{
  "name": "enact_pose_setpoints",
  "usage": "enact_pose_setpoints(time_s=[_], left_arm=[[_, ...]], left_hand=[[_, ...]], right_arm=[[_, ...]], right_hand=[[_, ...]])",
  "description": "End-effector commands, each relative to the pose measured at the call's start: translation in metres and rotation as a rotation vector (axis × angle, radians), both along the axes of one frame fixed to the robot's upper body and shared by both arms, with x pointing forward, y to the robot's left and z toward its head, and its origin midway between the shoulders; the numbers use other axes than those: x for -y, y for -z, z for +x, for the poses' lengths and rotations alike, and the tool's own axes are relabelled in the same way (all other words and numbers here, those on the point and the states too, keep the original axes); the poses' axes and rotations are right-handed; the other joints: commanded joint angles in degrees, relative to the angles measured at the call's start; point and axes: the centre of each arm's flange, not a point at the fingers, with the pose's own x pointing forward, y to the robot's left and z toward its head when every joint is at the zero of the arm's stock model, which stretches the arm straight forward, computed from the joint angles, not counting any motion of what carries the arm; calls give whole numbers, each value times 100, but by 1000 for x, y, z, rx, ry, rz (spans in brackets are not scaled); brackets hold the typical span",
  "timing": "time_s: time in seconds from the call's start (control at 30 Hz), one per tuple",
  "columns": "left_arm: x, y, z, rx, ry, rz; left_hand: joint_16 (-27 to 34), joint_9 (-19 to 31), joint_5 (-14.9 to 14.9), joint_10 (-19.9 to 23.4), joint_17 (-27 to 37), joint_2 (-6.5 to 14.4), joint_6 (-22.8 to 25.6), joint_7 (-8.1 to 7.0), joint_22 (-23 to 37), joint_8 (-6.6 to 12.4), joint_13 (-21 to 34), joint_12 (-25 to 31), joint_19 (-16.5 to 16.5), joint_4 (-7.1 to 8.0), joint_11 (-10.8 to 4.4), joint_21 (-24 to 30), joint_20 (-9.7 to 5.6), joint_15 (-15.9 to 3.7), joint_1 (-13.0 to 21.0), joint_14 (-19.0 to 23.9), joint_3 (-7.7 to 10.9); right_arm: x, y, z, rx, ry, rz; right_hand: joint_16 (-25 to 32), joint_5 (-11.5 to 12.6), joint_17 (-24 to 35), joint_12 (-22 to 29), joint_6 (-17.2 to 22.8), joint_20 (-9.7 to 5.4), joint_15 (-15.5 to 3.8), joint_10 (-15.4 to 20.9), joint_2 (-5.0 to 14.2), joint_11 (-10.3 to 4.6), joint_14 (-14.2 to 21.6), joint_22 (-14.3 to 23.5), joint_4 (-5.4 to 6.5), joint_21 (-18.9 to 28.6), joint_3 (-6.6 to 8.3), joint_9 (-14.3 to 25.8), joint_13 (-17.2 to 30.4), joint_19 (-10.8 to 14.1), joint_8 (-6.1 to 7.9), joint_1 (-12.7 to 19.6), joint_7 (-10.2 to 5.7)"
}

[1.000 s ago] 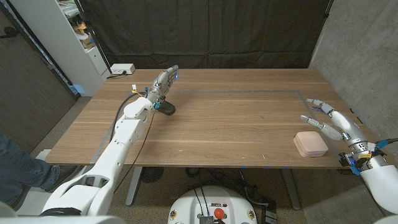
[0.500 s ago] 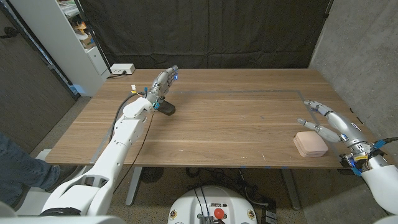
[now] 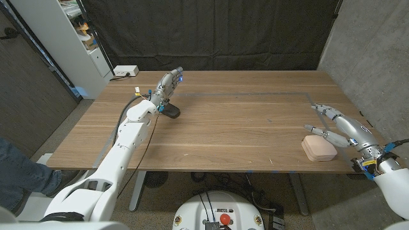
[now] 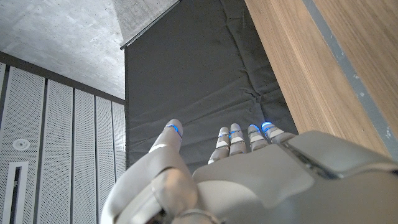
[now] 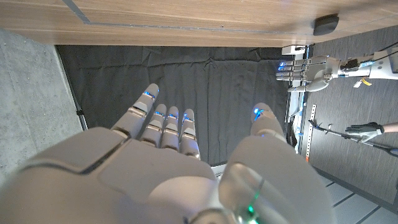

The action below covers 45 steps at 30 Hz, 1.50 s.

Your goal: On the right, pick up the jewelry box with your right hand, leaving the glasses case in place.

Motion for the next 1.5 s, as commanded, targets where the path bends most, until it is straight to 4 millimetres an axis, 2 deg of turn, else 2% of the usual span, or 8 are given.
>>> enact_pose_setpoints(time_s=[0.03, 0.23, 0.37, 0.4, 0.67, 1.03, 1.27, 1.5], left_arm=[[1, 1, 3, -6, 2, -6], [1, 3, 5, -9, 1, -10], [1, 4, 5, -11, 2, -12], [1, 4, 6, -12, 5, -14], [3, 3, 6, -10, 5, -17], [4, -1, 4, -7, 3, -18], [6, 0, 4, -7, 5, -21], [6, 1, 5, -11, 5, -25]], left_hand=[[21, 19, 25, 14, 32, 37, 11, 13, 28, -3, 10, 24, -6, -23, 23, 28, 43, 30, 19, -9, 33], [20, 19, 25, 14, 33, 38, 2, 12, 28, -6, 10, 24, -11, -23, 24, 26, 60, 33, 18, -13, 34], [20, 19, 26, 21, 33, 39, 8, 6, 28, -3, 10, 27, -14, -22, 23, 26, 65, 33, 17, -14, 35], [20, 19, 26, 28, 33, 39, 9, 7, 28, -3, 10, 30, -17, -22, 20, 25, 66, 32, 17, -14, 35], [20, 19, 26, 43, 34, 39, 19, 2, 29, 1, 11, 36, -19, -21, 7, 25, 75, 40, 15, -15, 35], [22, 20, 25, 41, 35, 39, 27, -6, 29, 4, 12, 35, -24, -19, 5, 24, 93, 45, 11, -15, 36], [22, 20, 25, 41, 36, 39, 32, -6, 30, 5, 12, 34, -24, -18, 8, 25, 113, 48, 9, -17, 36], [23, 20, 31, 44, 36, 67, 62, -2, 30, 15, 12, 35, -23, -16, -9, 27, 141, 51, 20, -19, 53]], right_arm=[[1, -2, -1, -37, 30, -52], [1, -3, 0, -60, 43, -73], [2, -4, 0, -72, 53, -84], [2, -4, 0, -75, 56, -83], [2, -4, 1, -95, 76, -103], [6, -3, -1, -135, 117, -133], [4, -5, -1, -185, 158, -202], [-1, -7, -2, -212, 208, -245]], right_hand=[[1, 65, -8, -17, -10, 65, 90, -42, -38, -19, -32, 19, -24, 0, 16, 9, 30, -30, 10, 88, -145], [6, 123, -8, -16, -32, 308, 175, -77, -78, -85, -43, 19, -19, 22, 11, 13, 33, -6, 2, 146, -210], [13, 194, -6, -14, -43, 725, 191, -116, -103, -159, -67, 22, -5, 53, 11, 18, 37, 70, 2, 218, -274], [19, 223, -5, -12, -33, 877, 192, -131, -108, -195, -72, 25, 2, 74, 14, 19, 38, 136, 6, 253, -298], [13, 248, -3, -19, -38, 964, 228, -169, -113, -240, -115, 29, 11, 86, 14, 21, 39, 195, 4, 282, -390], [-16, 283, -1, -61, -196, 1020, 312, -341, -128, -174, -241, 32, 17, 57, 12, 23, 41, 164, -49, 336, -476], [-38, 334, -2, -91, -625, 1031, 454, -612, -168, -112, -419, 36, 17, 12, 0, 27, 44, 36, -141, 436, -559], [-47, 367, -1, -108, -905, 1037, 526, -833, -208, -68, -539, 39, 29, -10, -31, 30, 46, -82, -160, 470, -542]])
